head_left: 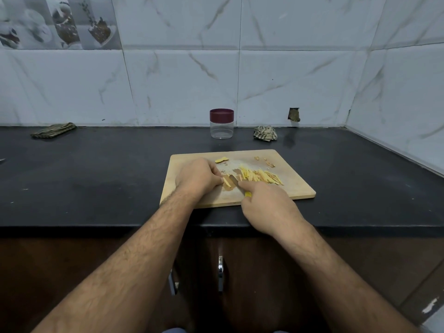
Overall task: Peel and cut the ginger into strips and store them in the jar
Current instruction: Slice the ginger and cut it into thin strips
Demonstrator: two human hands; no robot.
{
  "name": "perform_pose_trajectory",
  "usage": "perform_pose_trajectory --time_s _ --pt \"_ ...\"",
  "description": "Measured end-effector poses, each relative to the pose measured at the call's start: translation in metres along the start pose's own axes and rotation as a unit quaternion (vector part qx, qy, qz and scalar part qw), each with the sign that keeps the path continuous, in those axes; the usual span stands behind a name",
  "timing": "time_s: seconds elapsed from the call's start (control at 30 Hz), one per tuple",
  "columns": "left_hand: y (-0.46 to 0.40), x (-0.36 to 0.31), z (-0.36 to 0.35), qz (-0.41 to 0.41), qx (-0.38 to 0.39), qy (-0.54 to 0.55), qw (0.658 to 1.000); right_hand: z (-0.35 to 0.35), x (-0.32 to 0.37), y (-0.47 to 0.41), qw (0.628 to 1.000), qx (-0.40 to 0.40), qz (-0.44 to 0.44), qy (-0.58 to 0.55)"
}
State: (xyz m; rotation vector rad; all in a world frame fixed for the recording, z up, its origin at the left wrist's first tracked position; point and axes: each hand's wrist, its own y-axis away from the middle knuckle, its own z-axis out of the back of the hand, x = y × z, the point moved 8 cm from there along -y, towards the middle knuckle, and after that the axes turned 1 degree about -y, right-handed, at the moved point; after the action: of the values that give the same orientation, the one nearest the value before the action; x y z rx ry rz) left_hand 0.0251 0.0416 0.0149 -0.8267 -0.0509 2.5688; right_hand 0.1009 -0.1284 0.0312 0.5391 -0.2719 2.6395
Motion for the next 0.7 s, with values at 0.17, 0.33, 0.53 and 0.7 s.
perform_pose_trajectory --time_s 0.17,0.33,0.53,0.7 --pt "0.001 0.001 -0.001 -0.006 -0.006 0.006 1.000 -0.005 -0.012 -0.002 0.998 0.023 -0.018 -0.061" --pt "0.004 0.001 0.000 -0.021 -0.024 -0.002 0.999 -0.007 -0.023 0.002 0.989 0.066 -0.044 -0.125" --pt "0.012 0.000 0.001 -0.022 -0.043 0.008 0.999 0.005 0.000 -0.003 1.000 -0.001 -0.002 -0.025" --pt "0.016 0.000 0.002 -0.019 -0.063 0.011 0.998 -0.009 0.006 -0.014 1.000 0.008 0.007 0.012"
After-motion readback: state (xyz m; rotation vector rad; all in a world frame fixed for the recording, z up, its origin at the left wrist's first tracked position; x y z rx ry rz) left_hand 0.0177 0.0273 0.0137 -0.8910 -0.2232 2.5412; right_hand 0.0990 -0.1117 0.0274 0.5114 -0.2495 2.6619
